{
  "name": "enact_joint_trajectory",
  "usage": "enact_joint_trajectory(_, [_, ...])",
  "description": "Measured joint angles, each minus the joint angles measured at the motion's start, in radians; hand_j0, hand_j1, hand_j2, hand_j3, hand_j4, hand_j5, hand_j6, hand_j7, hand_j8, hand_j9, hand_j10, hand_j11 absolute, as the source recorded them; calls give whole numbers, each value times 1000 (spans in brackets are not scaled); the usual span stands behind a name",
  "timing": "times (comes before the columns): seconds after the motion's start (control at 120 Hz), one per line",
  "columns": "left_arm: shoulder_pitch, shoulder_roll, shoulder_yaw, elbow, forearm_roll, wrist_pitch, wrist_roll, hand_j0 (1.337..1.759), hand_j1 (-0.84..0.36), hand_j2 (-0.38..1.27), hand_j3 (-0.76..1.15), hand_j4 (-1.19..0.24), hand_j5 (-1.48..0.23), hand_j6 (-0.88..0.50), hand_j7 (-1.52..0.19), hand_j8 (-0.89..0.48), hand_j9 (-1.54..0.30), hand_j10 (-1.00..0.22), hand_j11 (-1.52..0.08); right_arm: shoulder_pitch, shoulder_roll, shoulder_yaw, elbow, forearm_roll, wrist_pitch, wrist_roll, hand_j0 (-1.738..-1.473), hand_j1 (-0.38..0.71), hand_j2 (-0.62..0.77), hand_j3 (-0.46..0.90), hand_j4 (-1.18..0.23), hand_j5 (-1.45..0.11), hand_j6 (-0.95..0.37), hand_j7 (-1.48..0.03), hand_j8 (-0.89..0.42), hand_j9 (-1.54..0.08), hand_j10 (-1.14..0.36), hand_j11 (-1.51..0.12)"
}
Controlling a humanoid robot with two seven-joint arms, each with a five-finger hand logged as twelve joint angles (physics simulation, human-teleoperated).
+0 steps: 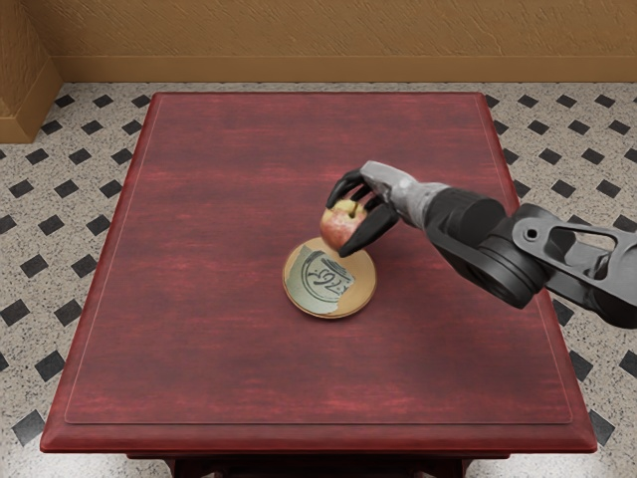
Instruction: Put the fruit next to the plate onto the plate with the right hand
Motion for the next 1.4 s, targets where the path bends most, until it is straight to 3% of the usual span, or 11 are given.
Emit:
enact_joint_trajectory(0.075, [0,0,0,0,0,0,0,1658,337,2,0,-10,-13,-10,-13,-10,-13,-10,-13,-2,3,-1,1,3,16,-1,-1657,-60,49,0,-440,-769,-130,-646,-54,-746,-156,-772])
enact_joint_trajectory(0.167, [0,0,0,0,0,0,0,1658,337,2,0,-10,-13,-10,-13,-10,-13,-10,-13,-1,12,0,2,6,26,-2,-1657,-165,32,0,-281,-491,-83,-412,-34,-476,-100,-493])
enact_joint_trajectory(0.392, [0,0,0,0,0,0,0,1658,337,2,0,-10,-13,-10,-13,-10,-13,-10,-13,-8,-66,111,-10,47,114,-2,-1658,-288,11,0,-94,-163,-29,-137,-12,-158,-34,-164])
enact_joint_trajectory(0.483, [0,0,0,0,0,0,0,1658,337,2,0,-10,-13,-10,-13,-10,-13,-10,-13,-66,-117,232,-26,113,284,-2,-1658,-310,7,0,-60,-104,-19,-87,-8,-101,-22,-104])
enact_joint_trajectory(0.642, [0,0,0,0,0,0,0,1658,337,2,0,-10,-13,-10,-13,-10,-13,-10,-13,-258,-150,549,-55,198,651,-2,-1658,-332,4,0,-28,-48,-9,-40,-4,-47,-10,-48])
enact_joint_trajectory(0.767, [0,0,0,0,0,0,0,1658,337,2,0,-10,-13,-10,-13,-10,-13,-10,-13,-394,-153,738,-158,324,846,-2,-1658,-340,2,0,-15,-26,-5,-22,-2,-25,-6,-26])
enact_joint_trajectory(0.867, [0,0,0,0,0,0,0,1658,337,2,0,-10,-13,-10,-13,-10,-13,-10,-13,-462,-153,805,-283,466,898,-2,-1658,-344,2,0,-9,-16,-3,-13,-1,-15,-3,-16])
enact_joint_trajectory(0.992, [0,0,0,-1,0,0,0,1658,337,2,0,-10,-13,-10,-13,-10,-13,-10,-13,-528,-152,881,-361,570,920,-2,-1658,-346,1,0,-5,-9,-1,-7,0,-8,-2,-9])
enact_joint_trajectory(1.2, [-2,0,-3,0,1,0,0,1658,337,2,0,-10,-13,-10,-13,-10,-13,-10,-13,-699,-153,1101,-391,626,929,-2,-1658,-348,1,0,-1,-3,1,-3,1,-3,0,-3])
enact_joint_trajectory(1.4, [-2,0,-6,1,0,4,0,1658,337,2,0,-10,-13,-10,-13,-10,-13,-10,-13,-747,-153,1153,-388,645,930,-2,-1658,-349,1,0,0,-1,2,-1,1,-1,1,-1])
